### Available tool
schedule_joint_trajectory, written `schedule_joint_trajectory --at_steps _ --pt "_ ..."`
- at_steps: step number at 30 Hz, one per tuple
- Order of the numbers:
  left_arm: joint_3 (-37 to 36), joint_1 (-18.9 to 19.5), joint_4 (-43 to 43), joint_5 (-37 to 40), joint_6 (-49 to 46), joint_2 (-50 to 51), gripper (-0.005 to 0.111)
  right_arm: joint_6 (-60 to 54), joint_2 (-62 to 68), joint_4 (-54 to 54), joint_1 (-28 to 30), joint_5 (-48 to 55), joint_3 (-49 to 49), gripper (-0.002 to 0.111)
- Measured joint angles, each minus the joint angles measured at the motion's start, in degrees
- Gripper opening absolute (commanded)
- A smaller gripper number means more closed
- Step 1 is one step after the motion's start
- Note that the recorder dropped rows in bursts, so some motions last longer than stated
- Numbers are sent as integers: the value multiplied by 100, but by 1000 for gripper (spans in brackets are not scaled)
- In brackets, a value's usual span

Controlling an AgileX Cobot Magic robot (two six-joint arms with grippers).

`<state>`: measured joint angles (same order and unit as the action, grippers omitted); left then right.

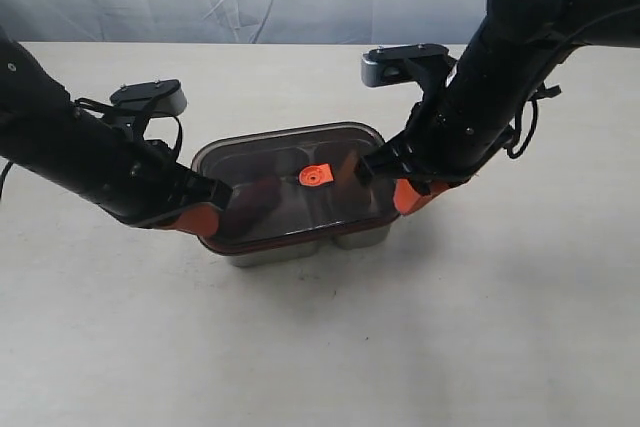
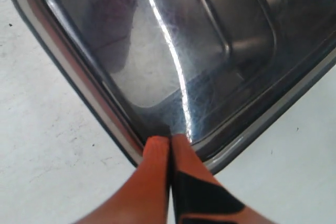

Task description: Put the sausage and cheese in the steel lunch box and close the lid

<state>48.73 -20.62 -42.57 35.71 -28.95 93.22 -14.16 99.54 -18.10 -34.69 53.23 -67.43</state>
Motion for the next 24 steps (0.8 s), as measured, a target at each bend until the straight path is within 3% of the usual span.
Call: schedule_joint_trajectory --at_steps 7,24 --pt "10 0 -40 -33 0 0 0 -50 476 -40 -584 92 0 0" --pt "10 0 -47 -46 0 0 0 -65 509 125 -599 -523 0 0"
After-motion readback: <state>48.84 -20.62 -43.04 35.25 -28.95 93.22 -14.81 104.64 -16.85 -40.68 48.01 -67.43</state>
